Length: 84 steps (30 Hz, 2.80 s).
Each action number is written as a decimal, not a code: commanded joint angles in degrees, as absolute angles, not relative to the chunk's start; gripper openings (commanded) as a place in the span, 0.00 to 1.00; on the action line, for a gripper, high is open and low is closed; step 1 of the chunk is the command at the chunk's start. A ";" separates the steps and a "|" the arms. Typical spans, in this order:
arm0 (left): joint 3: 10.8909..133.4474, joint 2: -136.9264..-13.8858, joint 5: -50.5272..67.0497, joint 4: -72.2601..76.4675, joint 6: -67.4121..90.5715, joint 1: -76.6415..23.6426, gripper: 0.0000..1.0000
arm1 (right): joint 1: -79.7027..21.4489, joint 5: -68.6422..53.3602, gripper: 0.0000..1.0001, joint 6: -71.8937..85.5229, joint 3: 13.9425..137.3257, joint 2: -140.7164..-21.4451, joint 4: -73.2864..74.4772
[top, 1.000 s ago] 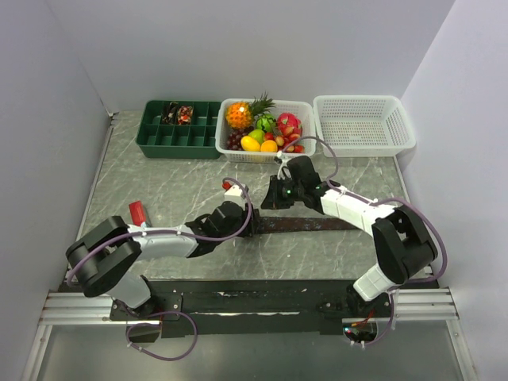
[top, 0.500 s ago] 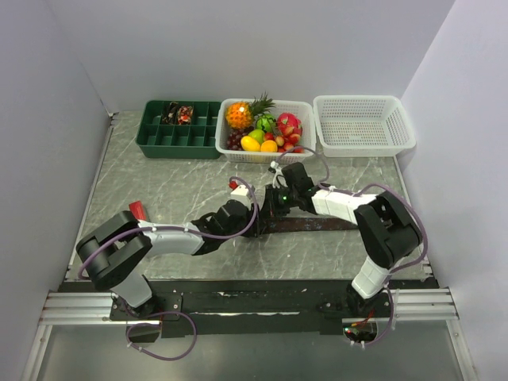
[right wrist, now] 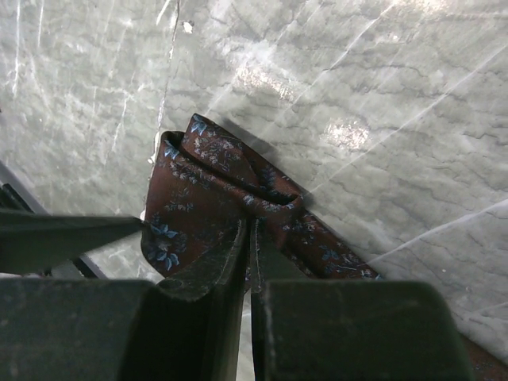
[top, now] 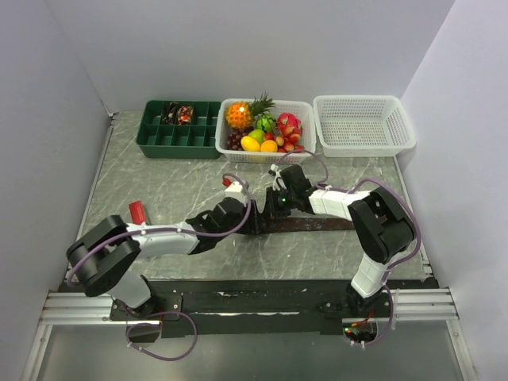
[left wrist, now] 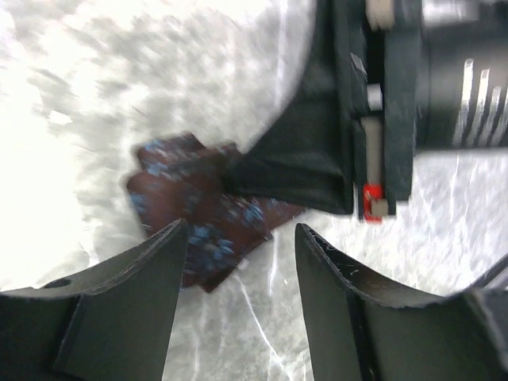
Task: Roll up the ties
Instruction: Roll the tie at the center of the board.
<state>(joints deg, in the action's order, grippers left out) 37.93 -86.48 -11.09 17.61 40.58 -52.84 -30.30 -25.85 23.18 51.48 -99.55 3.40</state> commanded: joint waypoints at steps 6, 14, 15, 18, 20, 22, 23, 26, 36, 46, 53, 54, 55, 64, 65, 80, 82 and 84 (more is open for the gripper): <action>34.02 -82.00 -1.88 16.69 50.96 -42.90 0.64 | -29.97 -22.06 0.12 21.44 51.68 -98.61 4.92; 31.47 -88.40 8.25 27.06 55.89 -40.69 0.63 | -29.97 -22.33 0.12 21.80 50.80 -98.18 4.31; 31.03 -89.11 9.31 28.64 57.46 -40.69 0.63 | -30.06 -22.32 0.12 21.80 50.63 -97.91 4.39; 30.15 -91.66 11.16 33.83 59.93 -40.69 0.62 | -30.06 -22.06 0.12 21.88 50.01 -97.39 4.39; 29.97 -93.15 11.08 35.41 60.29 -40.69 0.62 | -30.14 -22.41 0.12 21.97 49.66 -97.12 4.04; 29.80 -94.04 10.90 36.38 60.91 -40.78 0.61 | -30.14 -22.67 0.12 22.06 49.13 -96.86 3.52; 29.45 -94.91 10.55 37.69 61.08 -40.69 0.60 | -30.23 -22.76 0.12 22.15 49.04 -96.77 3.52; 28.92 -96.85 10.02 40.76 61.87 -40.69 0.57 | -30.41 -22.76 0.12 22.32 48.95 -96.94 3.43; 28.82 -98.71 8.71 42.65 60.56 -40.78 0.11 | -30.59 -23.12 0.12 22.85 48.69 -96.15 2.20; 34.62 -90.36 1.50 21.82 51.25 -40.87 0.01 | -30.67 -22.24 0.12 23.03 49.48 -93.52 2.90; 37.35 -88.77 -1.56 15.04 48.34 -41.74 0.01 | -31.37 -21.62 0.12 23.11 49.83 -94.83 2.99; 38.31 -89.03 -2.02 14.33 48.25 -42.18 0.01 | -31.64 -21.71 0.12 23.29 49.92 -95.01 2.73; 38.84 -89.12 -2.46 13.46 48.08 -42.36 0.01 | -31.73 -21.53 0.12 23.47 50.18 -95.44 2.64; 42.19 -89.39 -6.15 9.05 46.67 -44.38 0.01 | -33.66 -20.39 0.12 23.73 52.91 -99.40 3.61; 42.27 -89.21 -6.33 8.88 46.67 -44.47 0.01 | -33.58 -20.30 0.12 23.82 53.00 -99.75 3.60; 46.49 -89.47 -8.17 7.03 43.50 -48.51 0.28 | -35.42 -20.21 0.12 24.52 55.37 -102.83 3.17; 46.50 -89.12 -8.09 7.12 43.85 -48.43 0.34 | -35.51 -20.13 0.12 24.61 55.46 -103.10 3.25; 46.32 -88.42 -8.09 7.29 43.94 -48.43 0.37 | -35.51 -20.21 0.12 24.70 55.37 -103.10 3.08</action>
<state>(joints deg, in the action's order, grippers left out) 44.62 -90.37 -8.88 6.63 44.12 -47.62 -34.41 -21.02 24.43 53.63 -101.56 4.25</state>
